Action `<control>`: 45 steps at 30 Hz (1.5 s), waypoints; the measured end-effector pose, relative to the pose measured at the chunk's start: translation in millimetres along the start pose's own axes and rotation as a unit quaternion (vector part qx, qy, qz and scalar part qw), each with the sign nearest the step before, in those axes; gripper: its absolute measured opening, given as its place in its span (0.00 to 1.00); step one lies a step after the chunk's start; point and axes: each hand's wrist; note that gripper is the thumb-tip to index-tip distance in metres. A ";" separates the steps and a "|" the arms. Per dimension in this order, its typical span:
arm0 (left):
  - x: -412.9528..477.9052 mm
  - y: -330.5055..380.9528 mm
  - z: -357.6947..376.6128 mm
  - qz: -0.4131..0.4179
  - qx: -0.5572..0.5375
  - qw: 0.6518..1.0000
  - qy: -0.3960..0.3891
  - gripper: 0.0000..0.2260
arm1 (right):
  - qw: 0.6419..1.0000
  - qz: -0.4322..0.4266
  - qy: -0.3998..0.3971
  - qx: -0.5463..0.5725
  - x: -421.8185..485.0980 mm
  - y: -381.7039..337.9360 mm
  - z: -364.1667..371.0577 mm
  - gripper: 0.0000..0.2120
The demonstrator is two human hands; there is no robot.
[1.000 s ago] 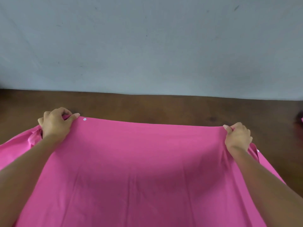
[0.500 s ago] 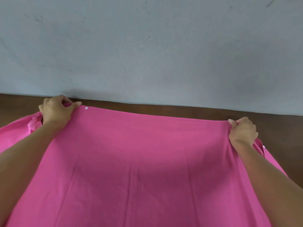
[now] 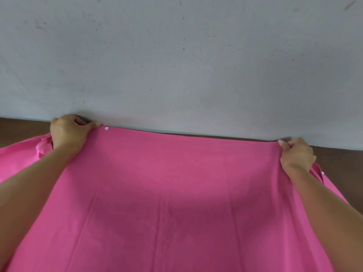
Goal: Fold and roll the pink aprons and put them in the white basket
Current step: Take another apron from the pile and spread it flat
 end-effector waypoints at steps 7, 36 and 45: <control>-1.6 -7.2 2.1 0.084 0.077 0.993 0.026 0.17 | 1.000 -0.008 0.005 -0.011 1.2 -8.9 -1.0 0.12; -252.4 3.4 -126.2 0.039 0.167 0.980 -0.101 0.20 | 0.917 -0.328 -0.203 0.103 -296.1 -69.0 -47.8 0.09; -337.2 -11.8 -169.2 -0.022 0.179 0.970 -0.163 0.43 | 0.828 -0.410 -0.360 0.132 -431.9 -69.4 -67.3 0.13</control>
Point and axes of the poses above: each hand's wrist, its own x-axis towards the middle knuckle, its own z-axis out of the palm, y = z × x, and after that the axes turned 12 degrees about z, right-handed
